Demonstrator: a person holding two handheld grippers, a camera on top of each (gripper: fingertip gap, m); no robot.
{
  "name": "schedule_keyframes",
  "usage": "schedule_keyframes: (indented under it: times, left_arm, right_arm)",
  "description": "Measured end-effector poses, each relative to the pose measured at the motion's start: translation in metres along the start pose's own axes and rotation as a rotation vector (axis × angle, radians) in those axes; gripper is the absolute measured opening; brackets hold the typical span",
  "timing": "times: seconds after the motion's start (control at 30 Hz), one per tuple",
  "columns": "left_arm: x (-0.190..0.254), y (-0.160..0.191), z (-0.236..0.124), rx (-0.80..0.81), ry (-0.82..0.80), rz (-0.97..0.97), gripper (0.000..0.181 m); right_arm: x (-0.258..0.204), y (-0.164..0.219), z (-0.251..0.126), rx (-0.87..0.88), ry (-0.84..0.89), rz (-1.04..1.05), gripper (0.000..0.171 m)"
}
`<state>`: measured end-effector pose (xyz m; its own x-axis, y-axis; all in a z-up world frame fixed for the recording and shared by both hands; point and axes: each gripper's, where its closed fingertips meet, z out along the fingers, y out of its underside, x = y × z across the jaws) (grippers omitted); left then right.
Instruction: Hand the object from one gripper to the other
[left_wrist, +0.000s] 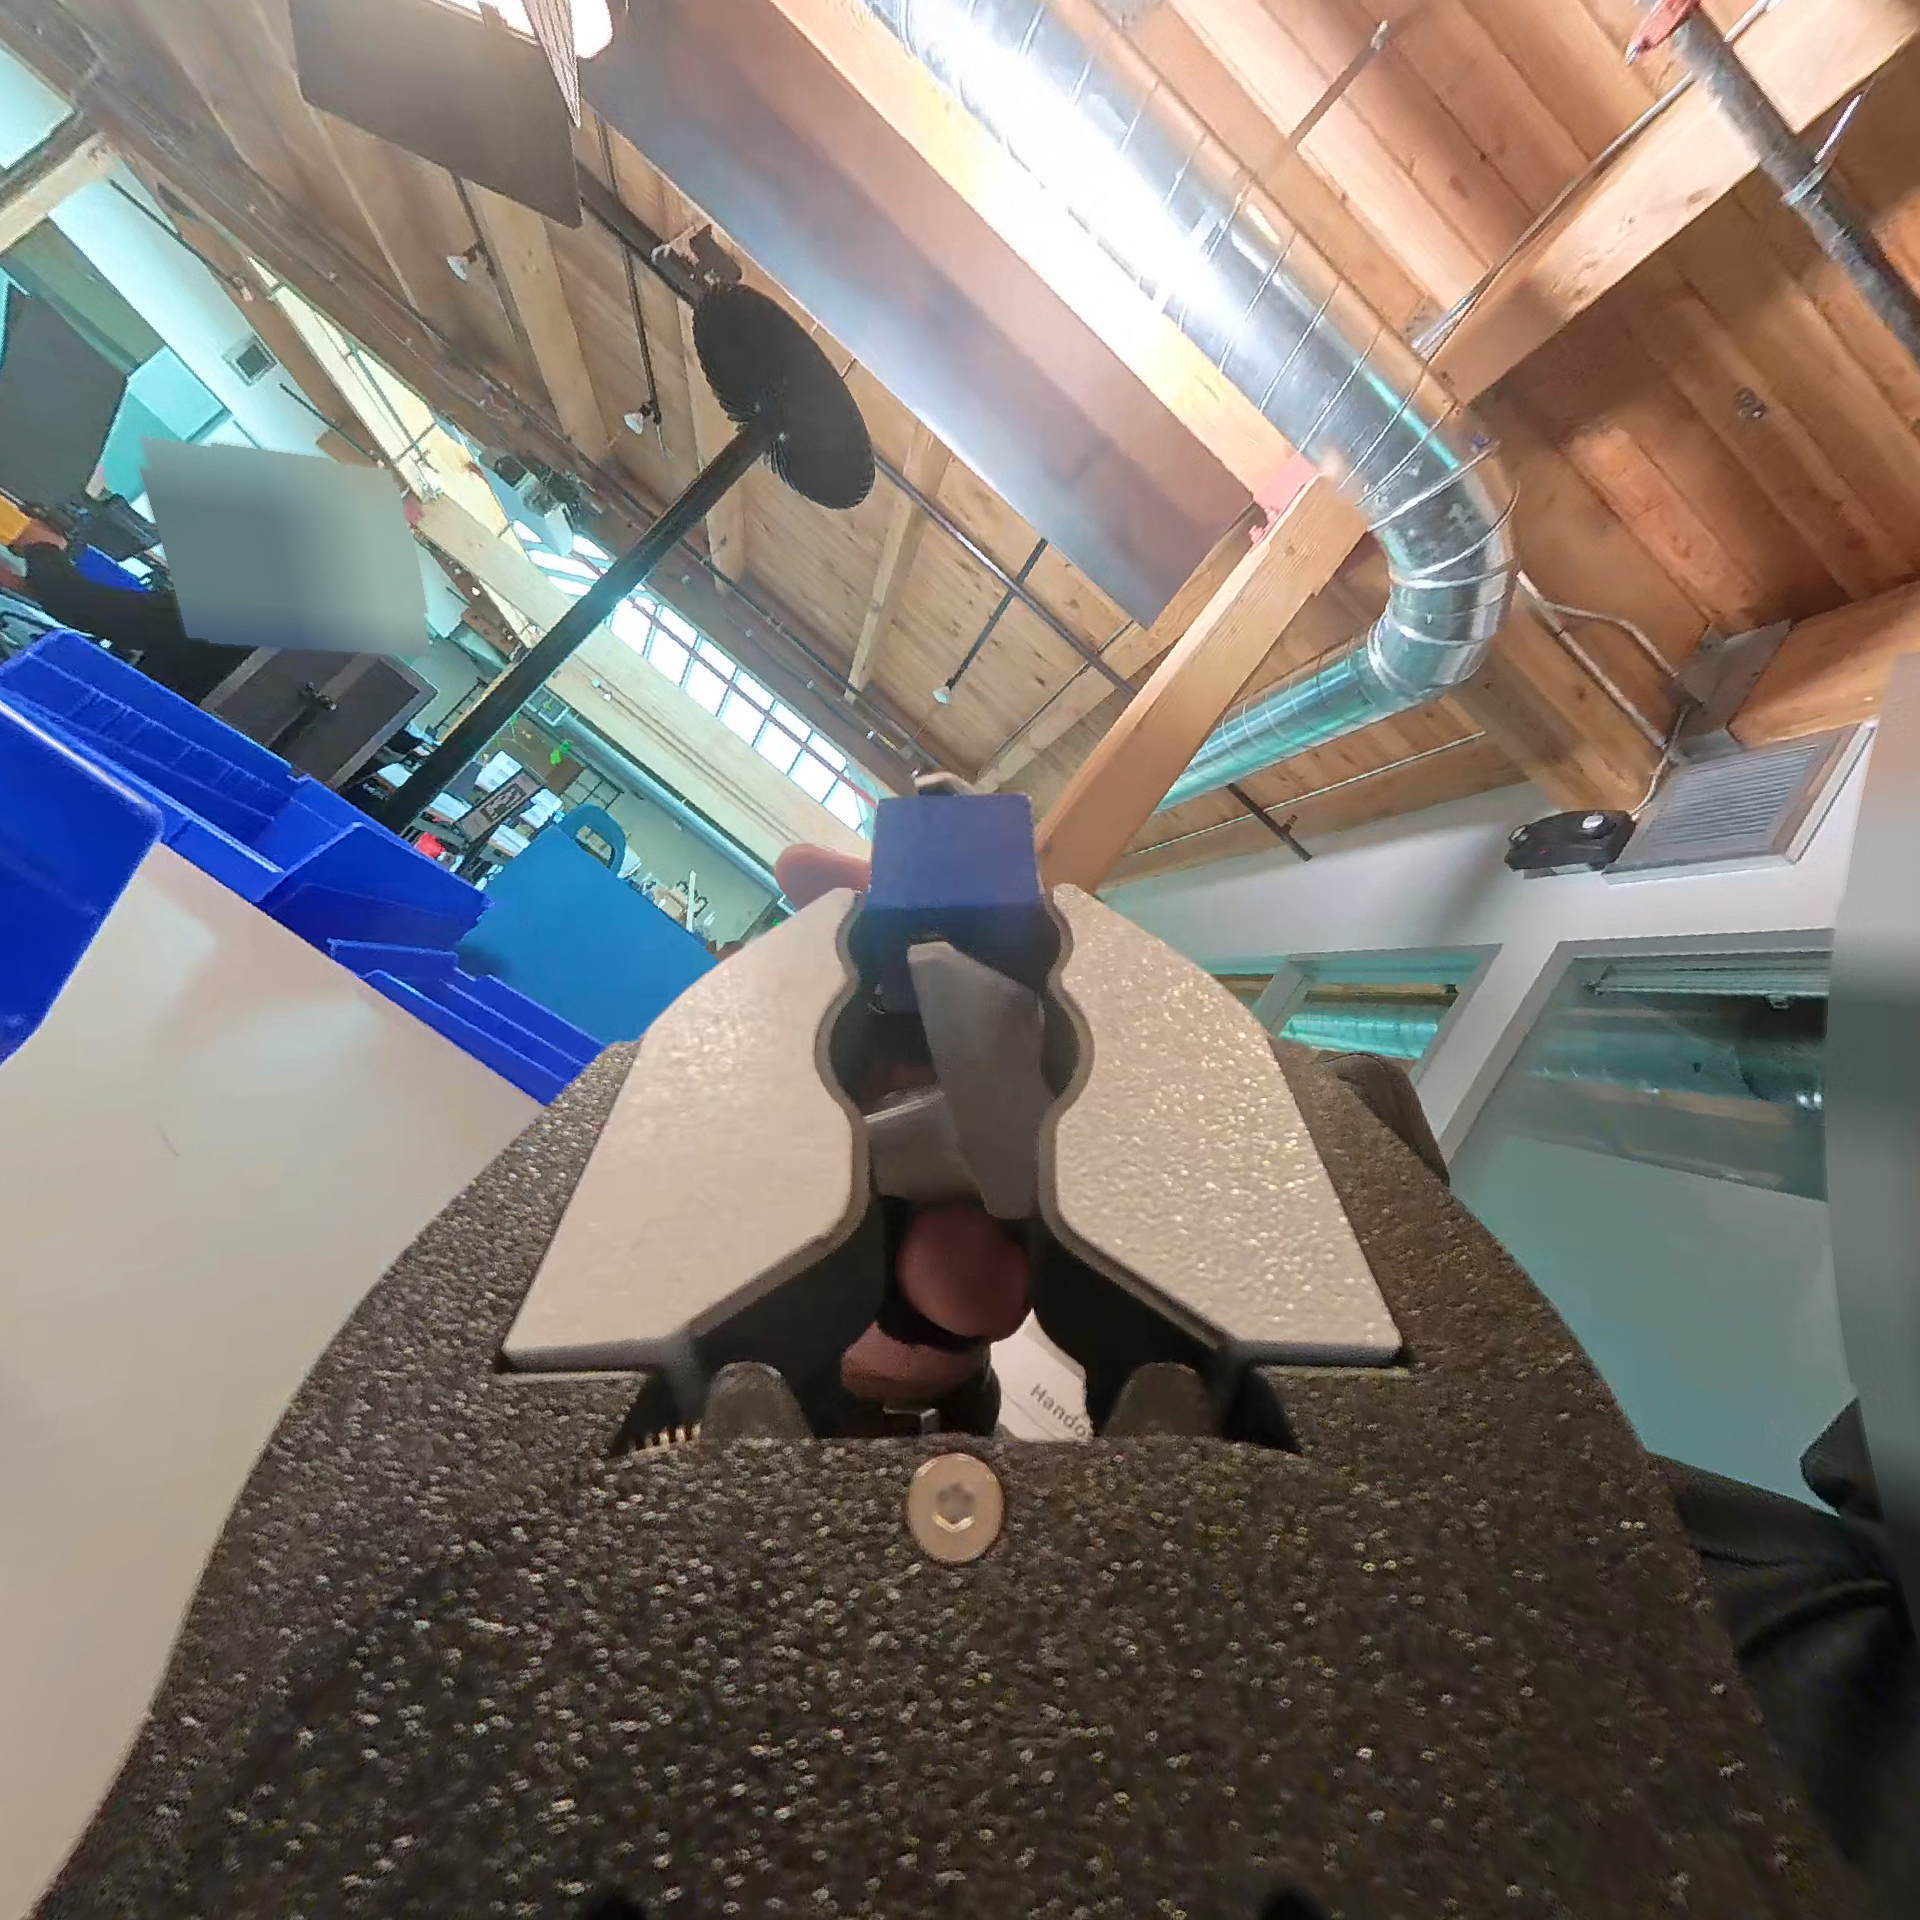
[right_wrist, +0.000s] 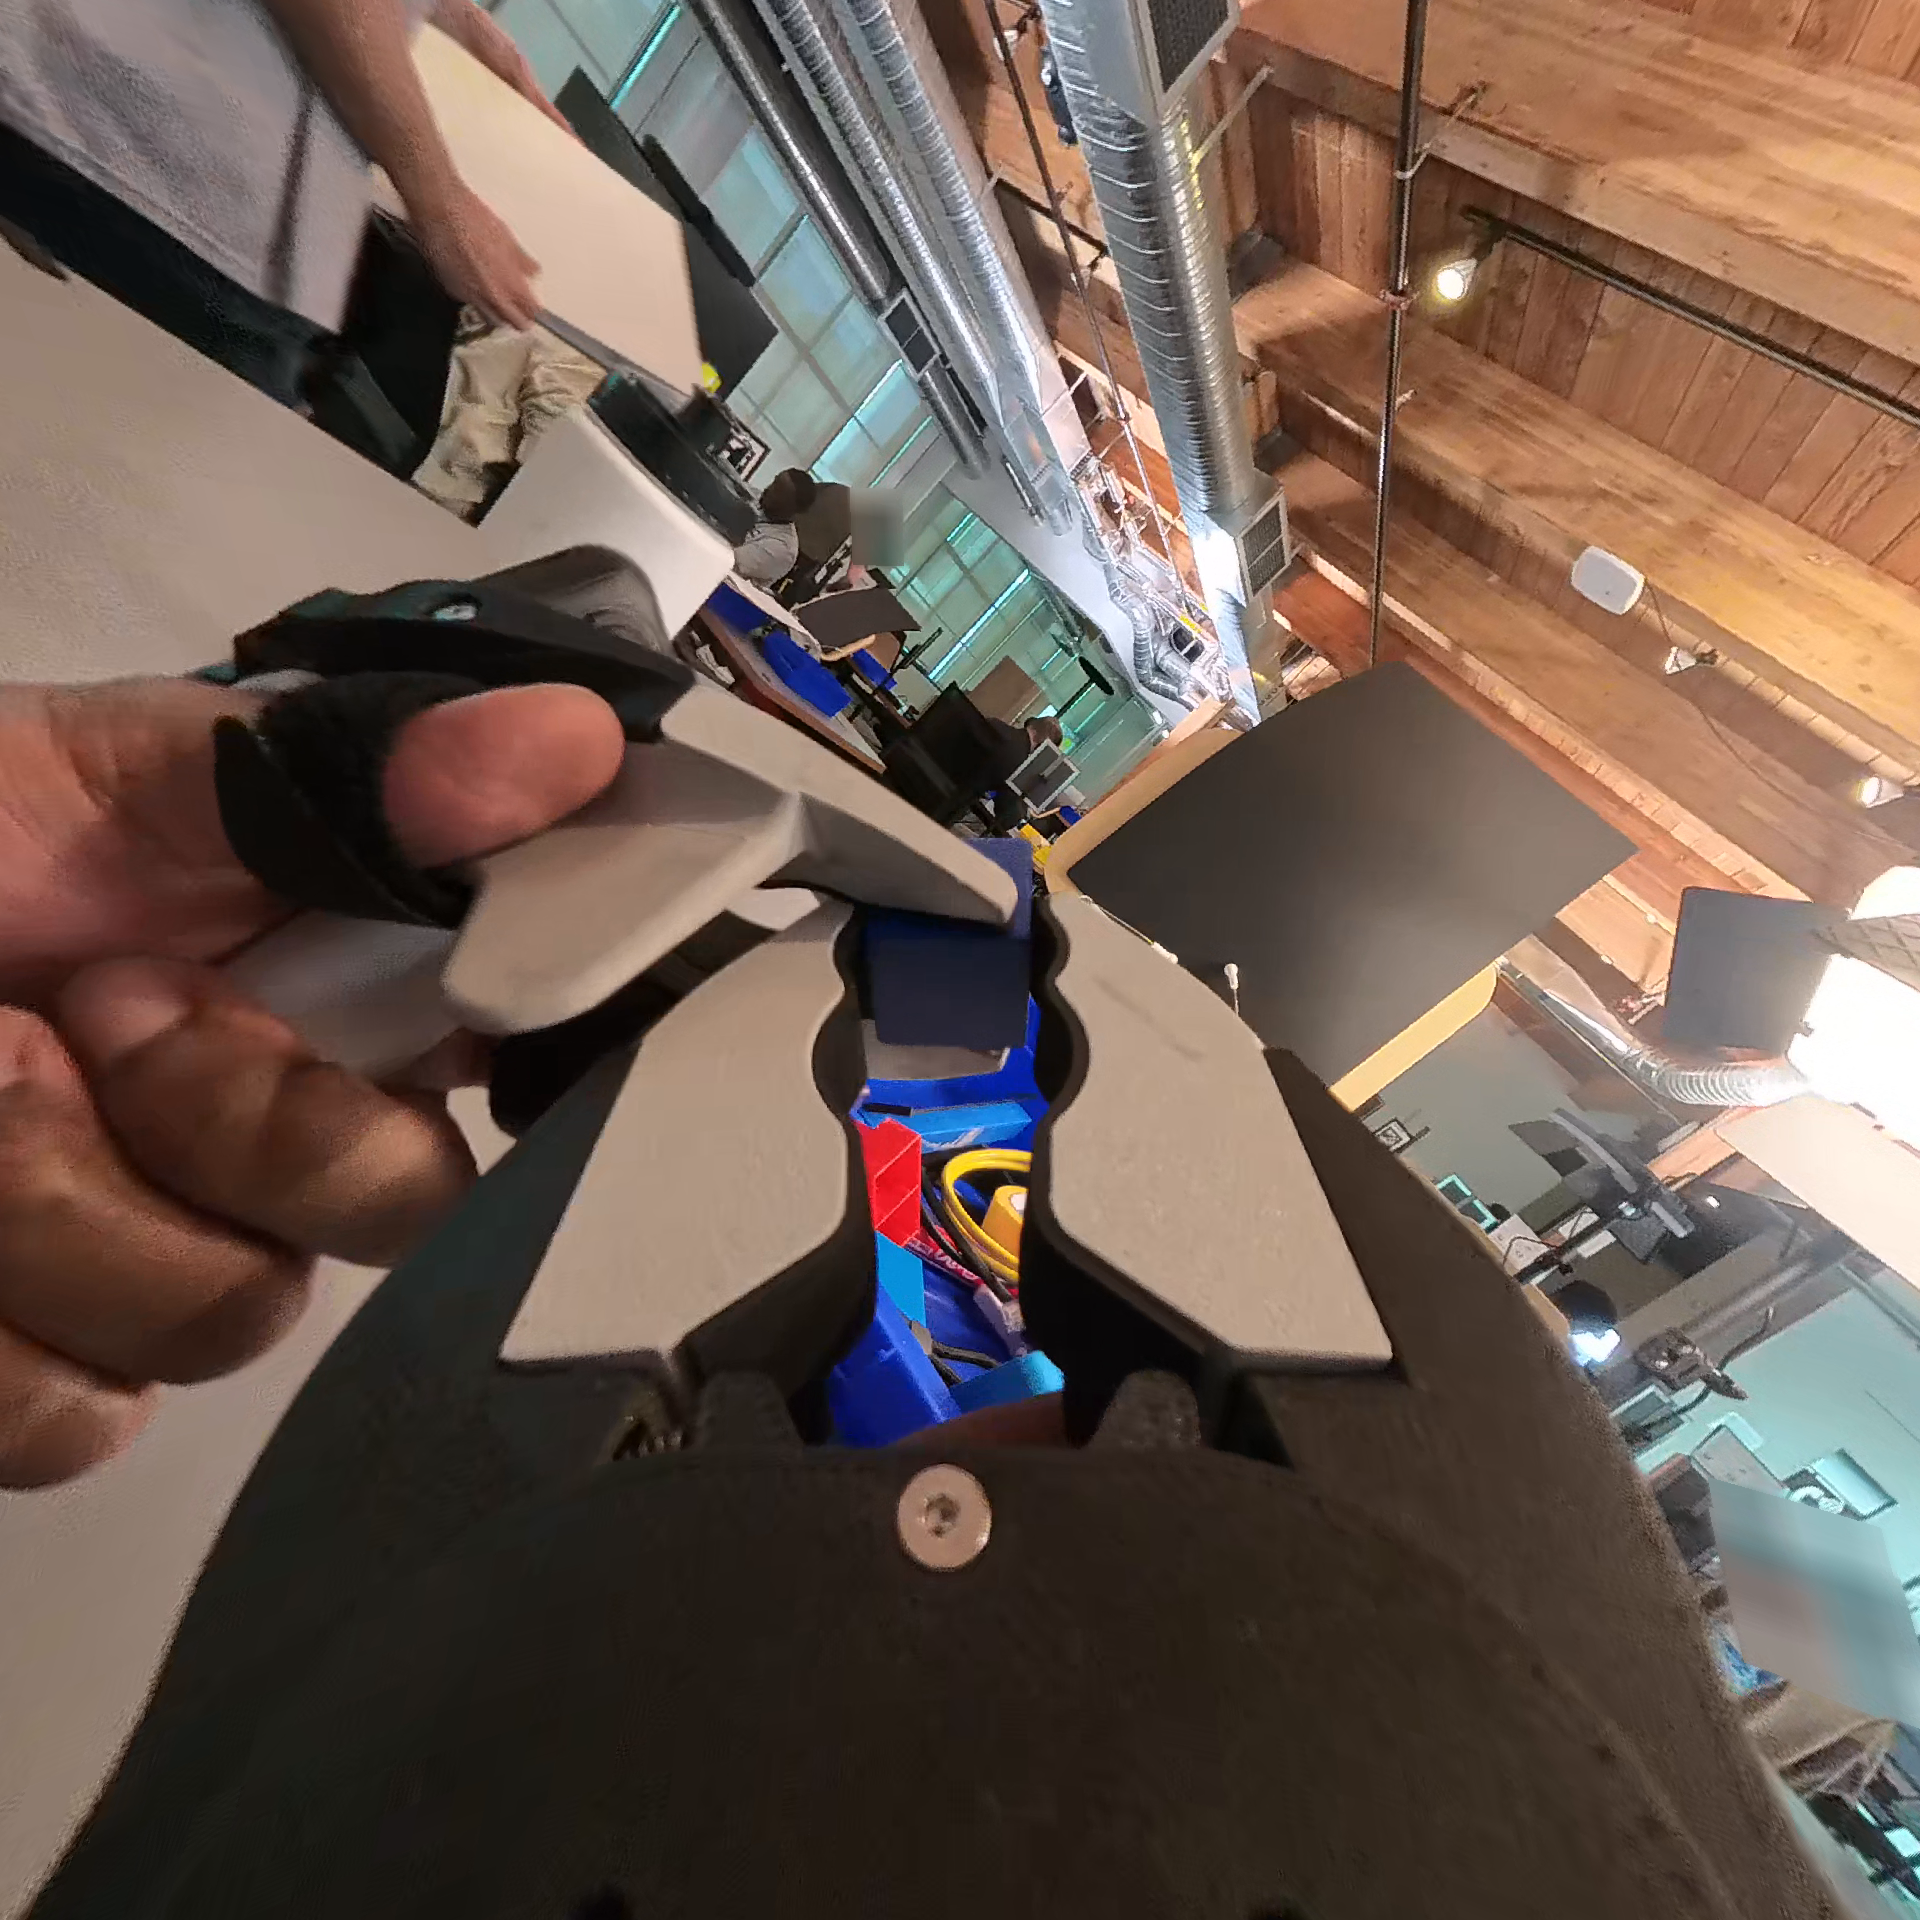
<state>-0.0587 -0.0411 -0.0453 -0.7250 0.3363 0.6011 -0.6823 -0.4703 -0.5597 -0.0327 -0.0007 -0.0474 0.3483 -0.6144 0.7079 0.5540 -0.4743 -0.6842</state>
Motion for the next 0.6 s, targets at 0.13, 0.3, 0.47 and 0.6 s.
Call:
schedule_keyframes:
  times: [0.13, 0.3, 0.47, 0.6]
  left_arm:
    - [-0.004, -0.01, -0.008, -0.004, -0.07, 0.143, 0.031]
    - [-0.01, -0.023, -0.019, -0.155, -0.409, 0.7, 0.04]
    - [-0.015, -0.008, -0.025, -0.412, -0.628, 1.043, 0.044]
    - [-0.031, 0.0, -0.033, -0.525, -0.74, 1.053, 0.043]
  right_arm:
    - [0.006, 0.003, -0.005, -0.011, 0.01, -0.02, 0.029]
    - [0.012, 0.021, -0.004, -0.149, 0.05, -0.131, 0.029]
    - [-0.001, 0.028, 0.002, -0.236, 0.033, -0.257, 0.029]
    - [-0.017, 0.028, 0.006, -0.248, -0.013, -0.334, 0.029]
